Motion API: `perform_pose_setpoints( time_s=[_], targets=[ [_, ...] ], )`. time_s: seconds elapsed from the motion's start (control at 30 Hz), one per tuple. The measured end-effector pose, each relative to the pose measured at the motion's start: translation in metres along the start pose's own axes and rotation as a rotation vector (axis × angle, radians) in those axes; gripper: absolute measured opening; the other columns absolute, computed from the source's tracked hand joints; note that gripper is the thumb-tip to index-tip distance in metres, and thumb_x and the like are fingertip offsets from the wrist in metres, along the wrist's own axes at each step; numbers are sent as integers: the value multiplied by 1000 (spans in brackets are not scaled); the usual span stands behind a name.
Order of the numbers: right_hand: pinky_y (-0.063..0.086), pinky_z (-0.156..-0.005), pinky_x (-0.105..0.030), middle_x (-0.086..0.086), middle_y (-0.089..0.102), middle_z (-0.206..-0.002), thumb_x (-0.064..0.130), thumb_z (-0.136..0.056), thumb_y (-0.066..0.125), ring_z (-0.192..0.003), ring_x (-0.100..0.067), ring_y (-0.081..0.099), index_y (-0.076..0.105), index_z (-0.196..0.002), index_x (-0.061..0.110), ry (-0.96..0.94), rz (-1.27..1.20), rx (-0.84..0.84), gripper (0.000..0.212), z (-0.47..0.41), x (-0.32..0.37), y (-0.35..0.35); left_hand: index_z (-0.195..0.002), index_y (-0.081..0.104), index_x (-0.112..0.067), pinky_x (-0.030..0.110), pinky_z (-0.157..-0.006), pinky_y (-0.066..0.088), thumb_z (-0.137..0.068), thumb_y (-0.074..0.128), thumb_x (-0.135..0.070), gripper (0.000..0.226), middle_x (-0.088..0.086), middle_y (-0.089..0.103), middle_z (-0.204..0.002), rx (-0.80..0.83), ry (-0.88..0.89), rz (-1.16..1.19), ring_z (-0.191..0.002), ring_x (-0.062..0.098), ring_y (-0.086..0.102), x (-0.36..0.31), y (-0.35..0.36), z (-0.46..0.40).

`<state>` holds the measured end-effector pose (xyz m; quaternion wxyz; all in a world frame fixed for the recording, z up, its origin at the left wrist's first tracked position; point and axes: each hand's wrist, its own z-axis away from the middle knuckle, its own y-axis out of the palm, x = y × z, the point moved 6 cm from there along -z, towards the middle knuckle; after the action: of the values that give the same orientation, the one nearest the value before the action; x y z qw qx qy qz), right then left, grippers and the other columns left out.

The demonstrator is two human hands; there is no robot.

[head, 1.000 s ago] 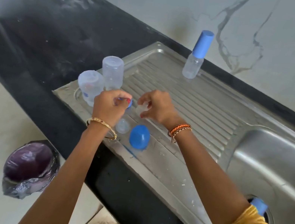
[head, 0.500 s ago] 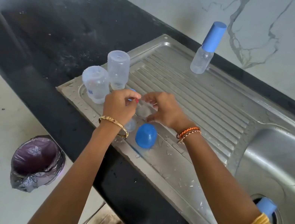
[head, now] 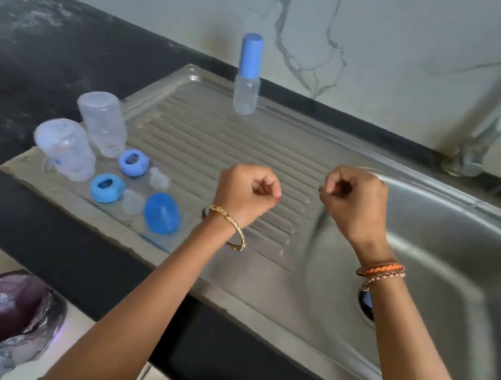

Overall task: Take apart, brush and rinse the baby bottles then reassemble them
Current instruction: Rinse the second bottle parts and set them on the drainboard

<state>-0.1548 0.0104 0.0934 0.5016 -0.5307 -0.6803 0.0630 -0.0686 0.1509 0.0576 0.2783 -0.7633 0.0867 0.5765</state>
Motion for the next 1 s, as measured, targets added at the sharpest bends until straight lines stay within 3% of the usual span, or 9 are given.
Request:
perform_pose_setpoints(
  time_s=[0.1, 0.2, 0.27, 0.33, 0.43, 0.57, 0.77, 1.0],
  targets=[
    [34, -57, -4, -4, 57, -56, -12, -61, 59, -54, -14, 50, 57, -57, 11, 105, 90, -26, 24, 26, -43, -34, -50, 55, -26, 9, -54, 40, -65, 65, 17, 48, -21, 55, -42, 113, -57, 25, -43, -8, 50, 5, 64, 7],
    [34, -56, -6, 0, 54, -57, -10, -64, 57, -60, -22, 56, 63, -61, 8, 269, 205, 59, 20, 55, -101, -54, -61, 67, -16, 9, -58, 42, -68, 64, 13, 30, -15, 61, -50, 260, -139, -26, -46, -10, 52, 14, 132, 17],
    [36, -61, -11, -3, 62, -69, -4, -71, 59, -77, -22, 63, 69, -75, 11, 446, 274, 269, 18, 77, -146, -53, -81, 73, -6, 8, -61, 42, -73, 63, 8, 19, 2, 70, -71, 348, -178, -81, -50, -11, 53, 20, 169, 23],
    [41, -80, -22, -6, 68, -97, 7, -76, 65, -101, -22, 61, 69, -97, 13, 591, 301, 552, 22, 103, -188, -48, -96, 71, -3, 9, -68, 43, -78, 62, 4, 21, 11, 71, -91, 425, -231, -125, -68, -3, 61, 21, 201, 30],
    [37, -91, -27, -7, 54, -130, 22, -78, 71, -120, -25, 48, 49, -131, 16, 645, 339, 819, 57, 127, -221, -44, -110, 65, -6, 15, -81, 39, -83, 63, -6, 27, 9, 66, -110, 535, -322, -183, -104, 19, 61, 24, 235, 39],
    [33, -101, -31, -15, 38, -143, 16, -83, 65, -129, -29, 38, 30, -144, 13, 697, 293, 803, 70, 122, -251, -32, -120, 60, -9, 16, -86, 37, -88, 58, -9, 32, 8, 61, -122, 545, -411, -273, -114, 19, 55, 36, 261, 39],
    [31, -106, -39, -13, 29, -146, 13, -89, 54, -132, -35, 32, 25, -146, 14, 704, 312, 789, 64, 128, -278, -1, -118, 61, -10, 19, -90, 37, -87, 59, -9, 31, 8, 58, -125, 440, -500, -332, -117, 20, 53, 52, 274, 29],
    [44, -96, -38, -18, 31, -136, 12, -91, 51, -120, -35, 42, 51, -124, 4, 587, 467, 802, 33, 137, -278, 10, -139, 34, -8, 23, -97, 34, -85, 63, -11, 61, 14, 43, -137, 421, -561, -403, -126, 24, 43, 72, 290, 34]
  ],
)
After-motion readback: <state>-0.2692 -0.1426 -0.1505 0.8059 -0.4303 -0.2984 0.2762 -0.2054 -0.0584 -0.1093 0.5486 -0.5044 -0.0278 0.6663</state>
